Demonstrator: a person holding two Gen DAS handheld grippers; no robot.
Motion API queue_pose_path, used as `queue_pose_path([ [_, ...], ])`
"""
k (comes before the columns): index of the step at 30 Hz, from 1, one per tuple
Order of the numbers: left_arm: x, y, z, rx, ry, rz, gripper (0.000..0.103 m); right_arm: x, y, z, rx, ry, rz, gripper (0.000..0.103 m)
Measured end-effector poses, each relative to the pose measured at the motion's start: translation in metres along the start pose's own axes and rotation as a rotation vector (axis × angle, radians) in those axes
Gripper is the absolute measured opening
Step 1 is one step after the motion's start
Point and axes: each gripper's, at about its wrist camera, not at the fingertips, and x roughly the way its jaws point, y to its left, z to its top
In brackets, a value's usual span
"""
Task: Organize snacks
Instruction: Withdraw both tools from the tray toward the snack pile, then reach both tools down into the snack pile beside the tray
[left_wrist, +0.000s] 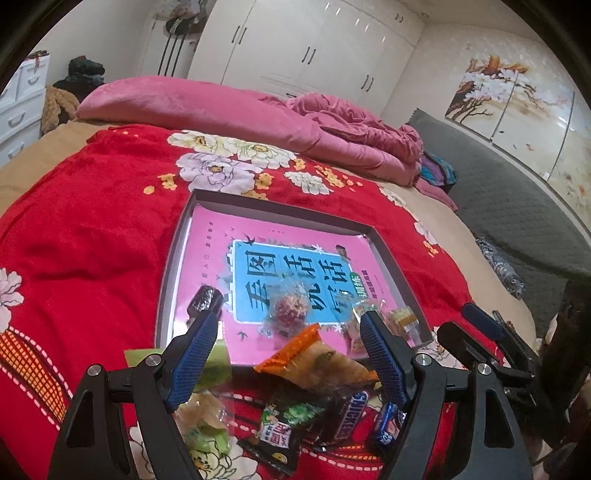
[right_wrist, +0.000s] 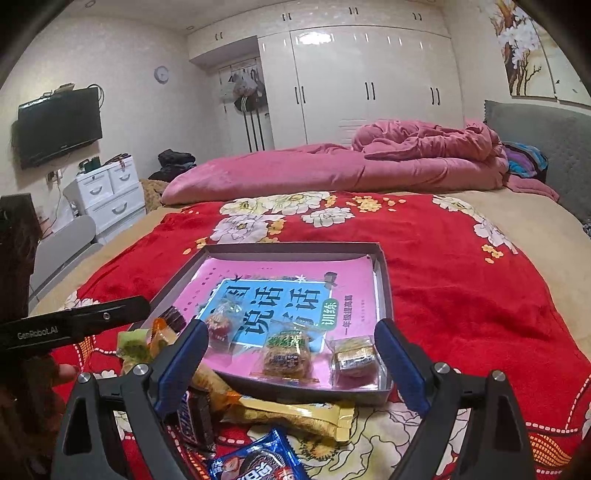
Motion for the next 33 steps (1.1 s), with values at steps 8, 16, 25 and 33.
queue_pose_path([
  [8, -0.002, -0.003, -0.005, -0.012, 0.011, -0.003, 0.081, -0.004, 0.011, -0.007, -0.028, 0.017, 0.014, 0.092],
  [16, -0.004, -0.005, -0.009, -0.019, 0.022, 0.000, 0.081, -0.010, 0.019, -0.012, -0.042, 0.025, 0.026, 0.092],
  [25, -0.007, -0.007, -0.015, -0.021, 0.038, 0.001, 0.081, -0.014, 0.024, -0.019, -0.054, 0.045, 0.033, 0.092],
  [33, -0.010, -0.006, -0.021, -0.035, 0.061, -0.004, 0.081, -0.016, 0.032, -0.026, -0.067, 0.074, 0.042, 0.092],
])
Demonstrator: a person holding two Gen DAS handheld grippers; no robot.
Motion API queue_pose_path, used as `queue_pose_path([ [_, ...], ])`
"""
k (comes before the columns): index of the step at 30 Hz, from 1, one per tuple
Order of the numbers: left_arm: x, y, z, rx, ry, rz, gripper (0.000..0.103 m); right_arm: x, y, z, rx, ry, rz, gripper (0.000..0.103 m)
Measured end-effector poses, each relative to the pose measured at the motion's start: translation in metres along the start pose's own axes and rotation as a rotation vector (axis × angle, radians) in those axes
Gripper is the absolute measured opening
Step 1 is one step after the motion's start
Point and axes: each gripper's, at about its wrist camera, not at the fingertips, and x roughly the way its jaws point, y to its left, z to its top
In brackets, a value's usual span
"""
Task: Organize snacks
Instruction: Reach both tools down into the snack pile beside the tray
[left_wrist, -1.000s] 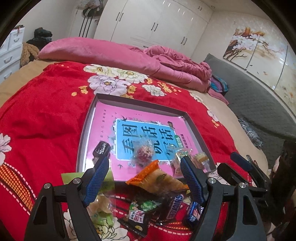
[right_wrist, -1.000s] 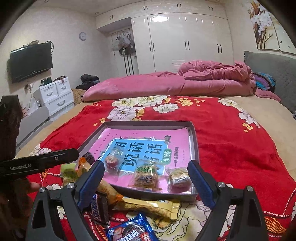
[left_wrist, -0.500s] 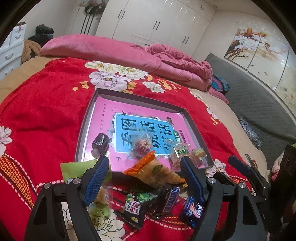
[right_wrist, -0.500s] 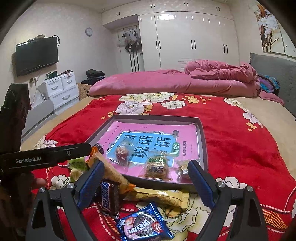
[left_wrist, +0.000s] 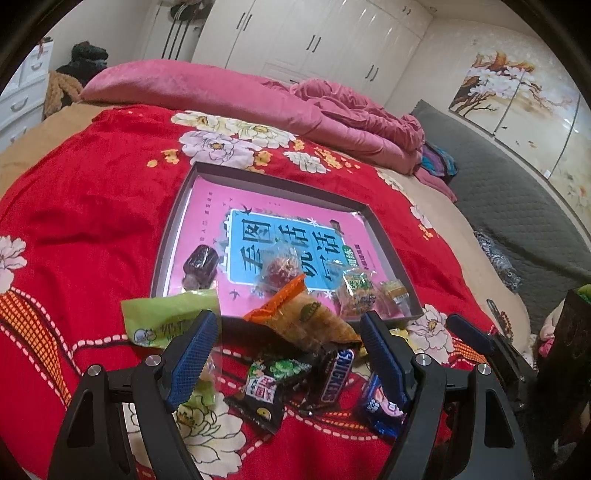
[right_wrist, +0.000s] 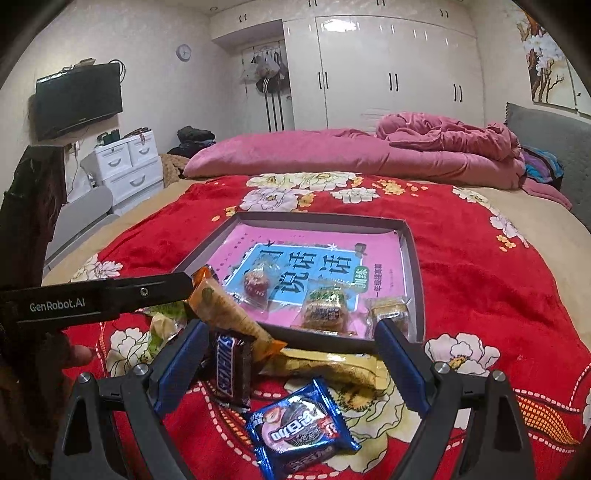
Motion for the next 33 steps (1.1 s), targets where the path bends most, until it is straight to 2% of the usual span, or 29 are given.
queue_pose_path([
  [13, 0.001, 0.005, -0.008, -0.042, 0.038, -0.009, 0.081, 0.007, 0.016, -0.010, -0.029, 0.062, 0.021, 0.092],
  [23, 0.004, 0.022, -0.013, -0.139, 0.077, -0.023, 0.081, 0.021, 0.023, -0.019, -0.024, 0.121, 0.035, 0.092],
  [33, 0.008, 0.022, -0.013, -0.138, 0.093, -0.025, 0.081, 0.035, 0.027, -0.025, -0.024, 0.161, 0.023, 0.092],
])
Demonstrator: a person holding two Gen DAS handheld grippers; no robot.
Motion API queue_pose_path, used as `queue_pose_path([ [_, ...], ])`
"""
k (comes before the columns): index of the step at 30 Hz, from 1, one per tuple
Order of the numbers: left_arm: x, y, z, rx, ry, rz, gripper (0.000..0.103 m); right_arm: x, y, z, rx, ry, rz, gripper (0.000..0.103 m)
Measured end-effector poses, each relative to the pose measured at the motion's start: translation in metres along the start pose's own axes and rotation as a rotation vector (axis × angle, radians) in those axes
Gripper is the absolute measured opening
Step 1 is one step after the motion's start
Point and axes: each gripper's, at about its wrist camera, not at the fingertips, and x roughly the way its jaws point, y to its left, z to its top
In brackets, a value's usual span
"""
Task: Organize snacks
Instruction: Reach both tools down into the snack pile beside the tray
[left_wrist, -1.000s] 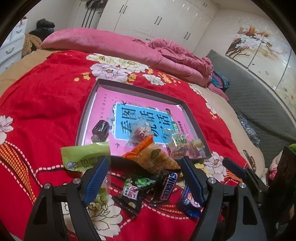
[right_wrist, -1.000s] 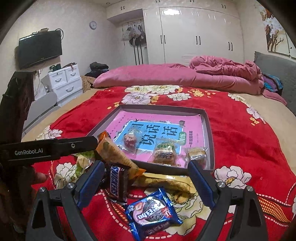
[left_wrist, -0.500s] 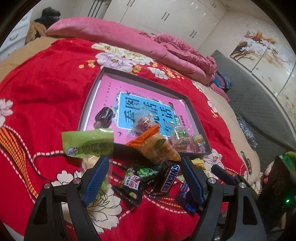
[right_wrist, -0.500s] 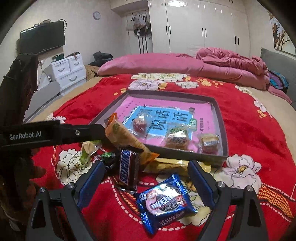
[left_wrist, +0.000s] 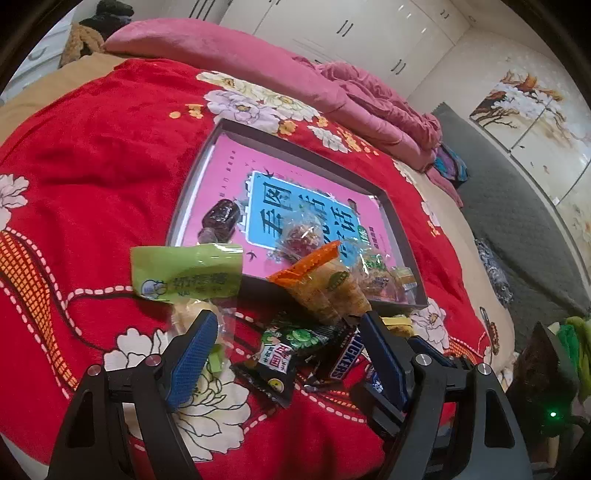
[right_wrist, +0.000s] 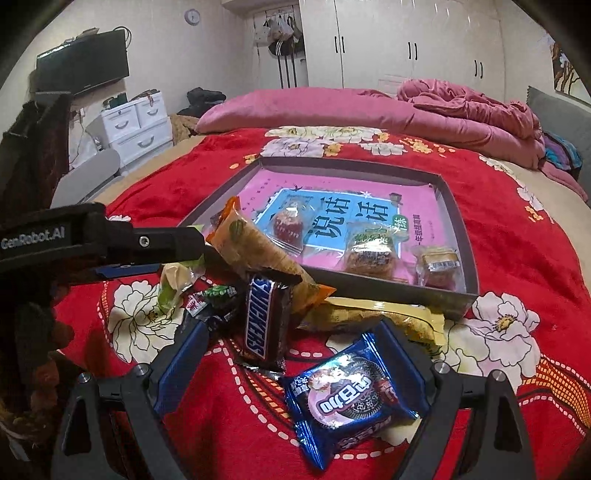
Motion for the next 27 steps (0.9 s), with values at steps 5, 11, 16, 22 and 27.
queue_pose_path([
  [5, 0.005, 0.000, 0.002, -0.013, 0.011, -0.014, 0.081, 0.010, -0.001, -0.001, 0.017, 0.023, 0.003, 0.087],
  [11, 0.011, -0.002, 0.003, -0.023, 0.024, -0.032, 0.081, 0.018, 0.004, -0.001, 0.007, 0.037, 0.022, 0.072],
  [16, 0.015, -0.003, 0.004, -0.028, 0.031, -0.041, 0.081, 0.024, 0.008, 0.000, -0.005, 0.044, 0.038, 0.059],
  [22, 0.022, -0.004, 0.004, -0.037, 0.046, -0.053, 0.081, 0.030, 0.007, 0.000, 0.003, 0.056, 0.046, 0.047],
  [27, 0.028, -0.007, 0.005, -0.047, 0.059, -0.066, 0.081, 0.035, 0.004, 0.000, 0.021, 0.063, 0.070, 0.041],
])
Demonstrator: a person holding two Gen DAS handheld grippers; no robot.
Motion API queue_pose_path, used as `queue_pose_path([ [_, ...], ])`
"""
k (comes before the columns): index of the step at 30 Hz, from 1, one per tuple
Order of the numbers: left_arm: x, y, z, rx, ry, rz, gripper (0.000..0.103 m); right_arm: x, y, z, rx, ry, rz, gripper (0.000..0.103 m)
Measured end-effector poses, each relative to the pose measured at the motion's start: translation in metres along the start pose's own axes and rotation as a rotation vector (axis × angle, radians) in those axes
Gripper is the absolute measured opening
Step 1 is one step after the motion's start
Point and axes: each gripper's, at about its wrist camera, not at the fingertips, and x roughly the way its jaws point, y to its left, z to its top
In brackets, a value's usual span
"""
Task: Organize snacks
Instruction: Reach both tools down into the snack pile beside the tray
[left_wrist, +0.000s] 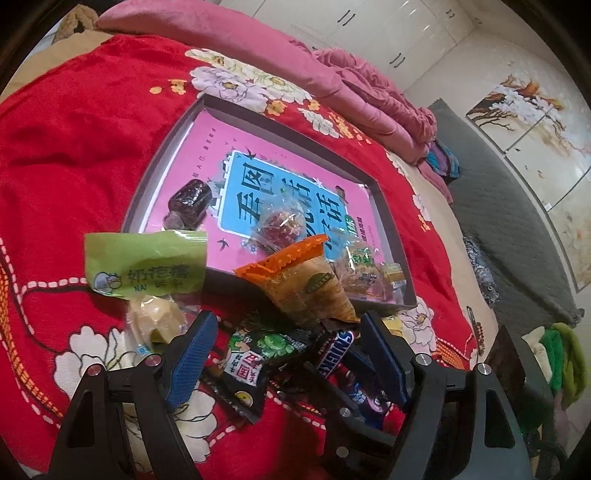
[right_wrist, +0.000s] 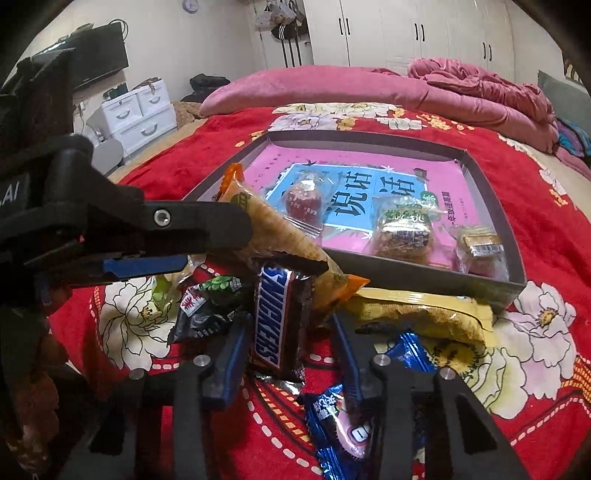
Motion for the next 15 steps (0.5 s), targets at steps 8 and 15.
queue_pose_path([
  [8, 0.013, -0.005, 0.004, -0.026, 0.023, -0.035, 0.081, 0.000, -0.005, 0.001, 0.028, 0.004, 0.040, 0.032],
  [15, 0.030, -0.002, 0.010, -0.117, 0.048, -0.062, 0.081, -0.001, -0.009, 0.001, 0.054, 0.006, 0.058, 0.032],
])
